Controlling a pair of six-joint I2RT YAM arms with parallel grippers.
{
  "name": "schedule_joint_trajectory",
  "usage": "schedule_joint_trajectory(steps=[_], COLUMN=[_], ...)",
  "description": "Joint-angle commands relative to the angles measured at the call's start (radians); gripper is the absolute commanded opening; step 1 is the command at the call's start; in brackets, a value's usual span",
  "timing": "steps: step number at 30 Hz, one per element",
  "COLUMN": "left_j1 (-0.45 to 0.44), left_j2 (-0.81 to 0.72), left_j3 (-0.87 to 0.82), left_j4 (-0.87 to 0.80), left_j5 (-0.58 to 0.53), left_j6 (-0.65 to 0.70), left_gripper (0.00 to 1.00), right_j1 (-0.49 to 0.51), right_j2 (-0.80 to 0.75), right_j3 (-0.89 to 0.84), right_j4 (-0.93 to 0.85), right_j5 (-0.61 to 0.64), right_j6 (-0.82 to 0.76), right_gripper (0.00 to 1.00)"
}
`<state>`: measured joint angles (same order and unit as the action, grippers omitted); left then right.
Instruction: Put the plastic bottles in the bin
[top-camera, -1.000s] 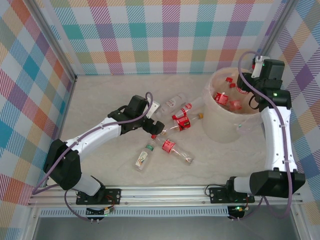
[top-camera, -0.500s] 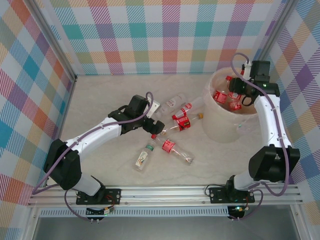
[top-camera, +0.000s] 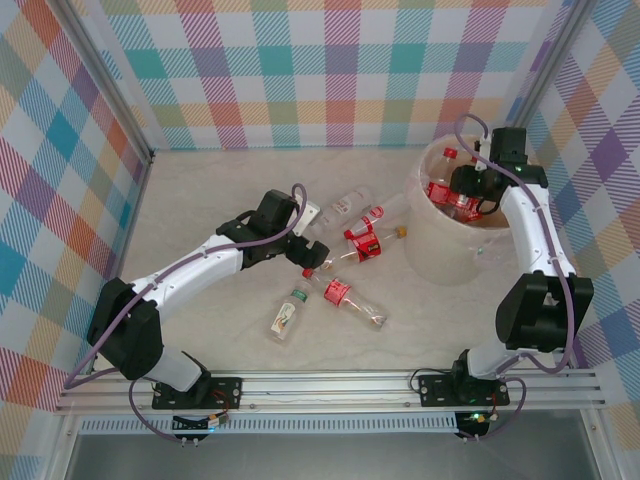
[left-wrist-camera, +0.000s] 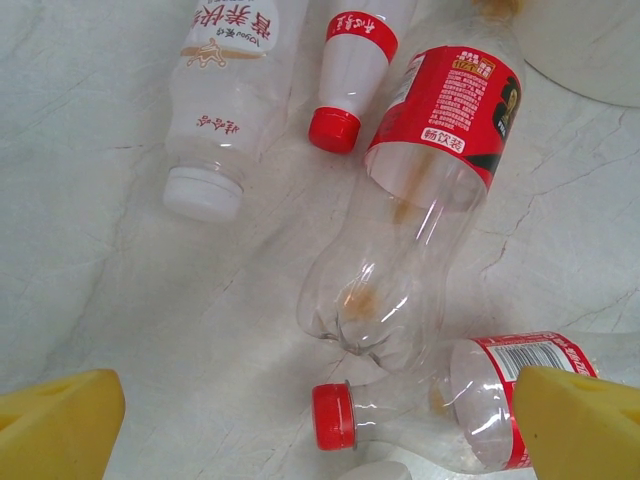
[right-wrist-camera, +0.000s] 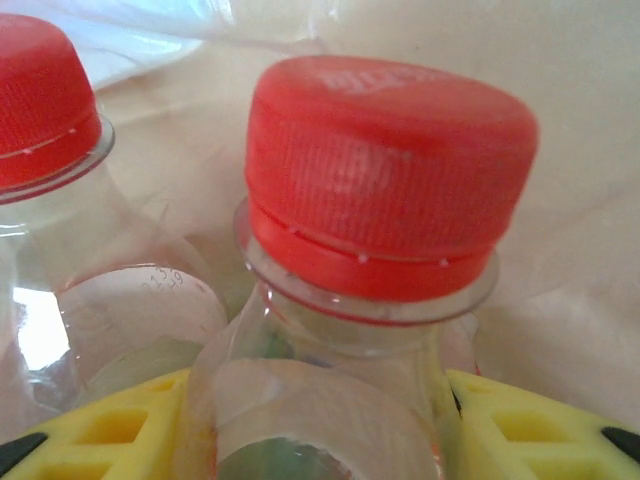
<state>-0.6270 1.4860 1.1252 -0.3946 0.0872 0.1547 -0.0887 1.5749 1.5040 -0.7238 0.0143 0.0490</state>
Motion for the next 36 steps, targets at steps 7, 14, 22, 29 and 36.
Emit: schedule_joint_trajectory(steps=[7, 14, 22, 29, 36], left_j1=[-0.012, -0.013, -0.013, -0.013, -0.014], left_j2=[0.018, 0.025, 0.03, 0.029, -0.051], left_j3=[0.027, 0.031, 0.052, 0.157, 0.166], left_j4=[-0.025, -0.03, -0.055, -0.189, -0.428], left_j5=[-0.001, 0.003, 0.002, -0.073, -0.057], left_j6=[0.019, 0.019, 0.01, -0.041, -0.22], left_gripper=[0.99, 0.99, 1.0, 1.0, 1.0], right_j1=[-0.008, -0.007, -0.005, 0.022, 0.035], right_j2=[-0.052, -0.141, -0.307, -0.564, -0.651], right_j3=[0.074, 0.151, 0.121, -0.086, -0.064], right_j4=[-0.079, -0.157, -0.149, 0.082, 0.058], right_j5=[0.033, -0.005, -0.141, -0.311, -0.52], right_j6=[-0.007, -0.012, 0.094, 0.273, 0.306], right_gripper=[0.84, 0.99, 0.99, 0.99, 0.99])
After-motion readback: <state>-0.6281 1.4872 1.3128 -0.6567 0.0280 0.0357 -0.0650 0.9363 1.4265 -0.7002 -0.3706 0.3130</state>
